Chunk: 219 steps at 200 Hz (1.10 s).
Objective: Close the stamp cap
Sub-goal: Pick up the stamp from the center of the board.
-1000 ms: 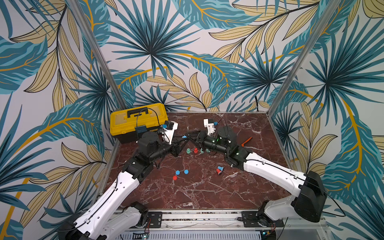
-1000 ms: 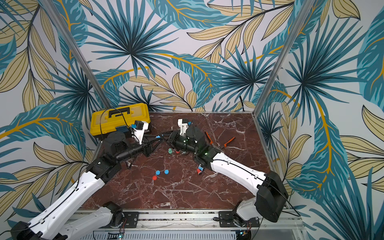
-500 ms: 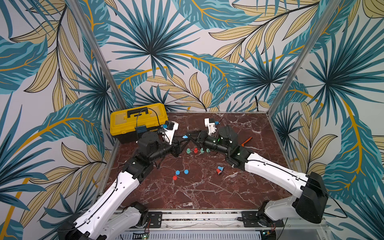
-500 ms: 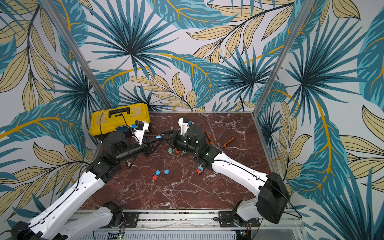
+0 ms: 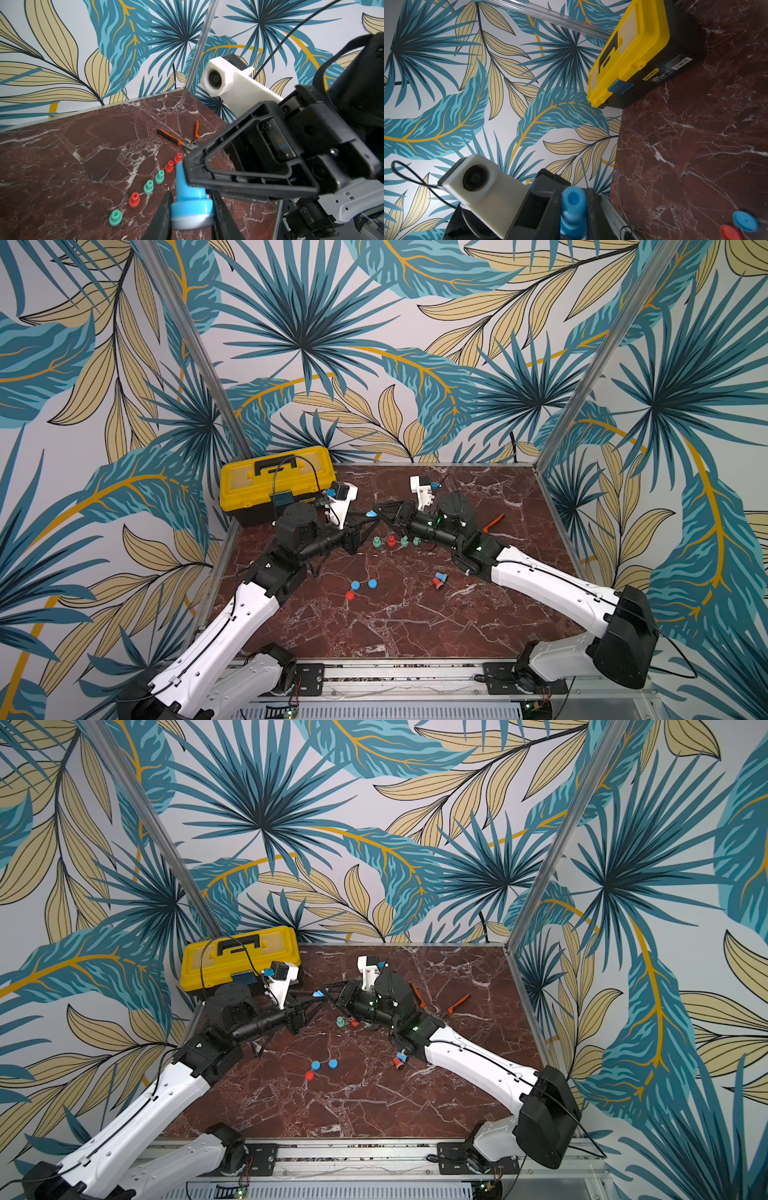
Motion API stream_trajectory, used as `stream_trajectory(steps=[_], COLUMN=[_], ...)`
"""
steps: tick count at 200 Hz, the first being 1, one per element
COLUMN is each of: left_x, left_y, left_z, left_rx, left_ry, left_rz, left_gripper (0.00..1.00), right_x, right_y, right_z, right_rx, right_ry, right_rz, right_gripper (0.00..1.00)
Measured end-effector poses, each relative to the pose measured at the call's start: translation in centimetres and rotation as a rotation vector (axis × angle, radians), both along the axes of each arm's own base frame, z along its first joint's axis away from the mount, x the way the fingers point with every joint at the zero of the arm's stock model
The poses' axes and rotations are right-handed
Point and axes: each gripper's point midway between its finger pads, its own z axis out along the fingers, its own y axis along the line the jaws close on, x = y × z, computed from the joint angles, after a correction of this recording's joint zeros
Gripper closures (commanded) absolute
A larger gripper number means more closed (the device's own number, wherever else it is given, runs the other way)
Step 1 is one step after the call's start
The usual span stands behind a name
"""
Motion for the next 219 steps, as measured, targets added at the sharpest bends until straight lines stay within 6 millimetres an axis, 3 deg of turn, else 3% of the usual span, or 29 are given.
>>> stream_trajectory(steps=[34,62,94,133,219], left_x=[-1.3,-3.2,-5.6,-7.5,-8.3], left_y=[-0.9,-1.9,-2.6,-2.9,-3.0], left_z=[0.1,0.5,1.1,1.6,1.5], left_rx=[0.009,0.009,-0.007,-0.026,-0.026], left_ry=[-0.032,-0.07,-0.106,-0.127,-0.126], left_rz=[-0.099,-0.226,-0.368,-0.469,-0.51], left_gripper=[0.84,0.84,0.85,0.85,0.85], right_x=[-0.8,-1.9,-5.0,-7.7,-9.0], right_y=[-1.2,-1.9,-2.1,-2.4,-2.6], right_z=[0.5,2.1,3.0,1.5,0.8], right_rx=[-0.076,-0.122,-0.151,-0.189,-0.187], right_ry=[-0.033,-0.061,-0.069,-0.007,0.054], right_rz=[0.077,0.186,0.335,0.456,0.52], right_gripper=[0.62,0.58,0.59,0.62,0.73])
